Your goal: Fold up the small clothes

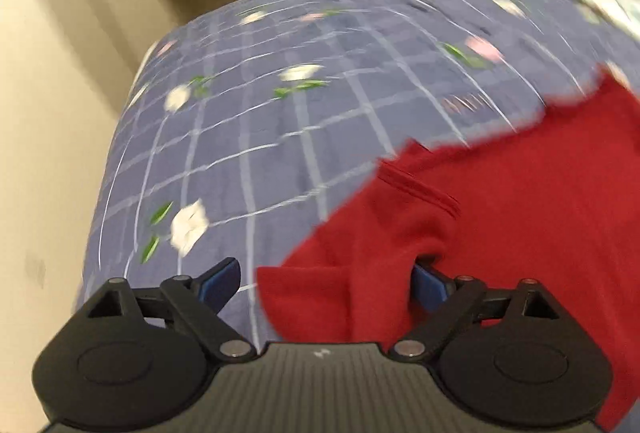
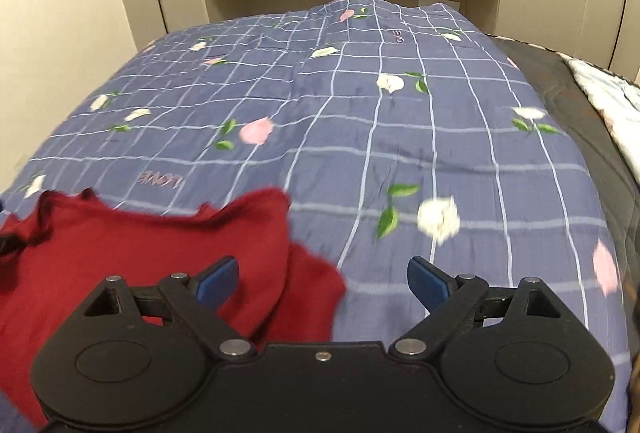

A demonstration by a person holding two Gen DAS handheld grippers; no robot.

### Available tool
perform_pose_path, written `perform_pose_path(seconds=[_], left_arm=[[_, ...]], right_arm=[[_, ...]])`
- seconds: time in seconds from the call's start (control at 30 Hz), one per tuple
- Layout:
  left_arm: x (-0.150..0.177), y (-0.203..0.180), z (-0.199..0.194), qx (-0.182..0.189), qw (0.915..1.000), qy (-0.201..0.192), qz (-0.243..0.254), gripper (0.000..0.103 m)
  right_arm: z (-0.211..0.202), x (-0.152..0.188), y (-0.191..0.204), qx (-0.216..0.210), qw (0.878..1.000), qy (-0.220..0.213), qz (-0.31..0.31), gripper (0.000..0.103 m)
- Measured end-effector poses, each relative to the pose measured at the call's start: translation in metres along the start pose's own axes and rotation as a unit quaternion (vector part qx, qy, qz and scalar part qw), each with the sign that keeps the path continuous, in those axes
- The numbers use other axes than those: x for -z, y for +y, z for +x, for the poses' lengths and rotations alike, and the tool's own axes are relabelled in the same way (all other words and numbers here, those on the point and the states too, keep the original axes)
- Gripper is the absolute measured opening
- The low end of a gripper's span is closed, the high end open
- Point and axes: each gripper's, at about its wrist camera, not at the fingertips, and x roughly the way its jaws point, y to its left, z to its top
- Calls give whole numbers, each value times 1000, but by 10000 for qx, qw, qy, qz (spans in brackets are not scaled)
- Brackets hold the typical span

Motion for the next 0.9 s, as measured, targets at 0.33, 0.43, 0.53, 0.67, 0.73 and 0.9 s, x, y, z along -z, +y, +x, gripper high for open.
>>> perform_pose_path(seconds=[0.33,0.43,0.53,0.67,0.73,0.9], left_arm=[[12,104,-5,-86,9525,242,-3034,98],[19,87,-24,-87,9610,59,-2764,101],[30,49,-48,-74,9781,-209,-2067,102],[53,-3,-67,33,9927,-236,-1184,102],[66,-20,-70,112,9950,-119,-989,102],[85,-30,-64,-79,9940,201,-1076,102]], right_arm=[[-60,59,0,-932,9955,-157,1,91],[-69,73,7,-1328,9909,-108,-207,84],[-70,81,13,-1584,9868,24,-336,71],[-76,90,16,-1996,9787,9,-474,69],[-79,93,17,-2252,9719,61,-680,70],[-78,94,21,-2440,9603,98,-1351,68]])
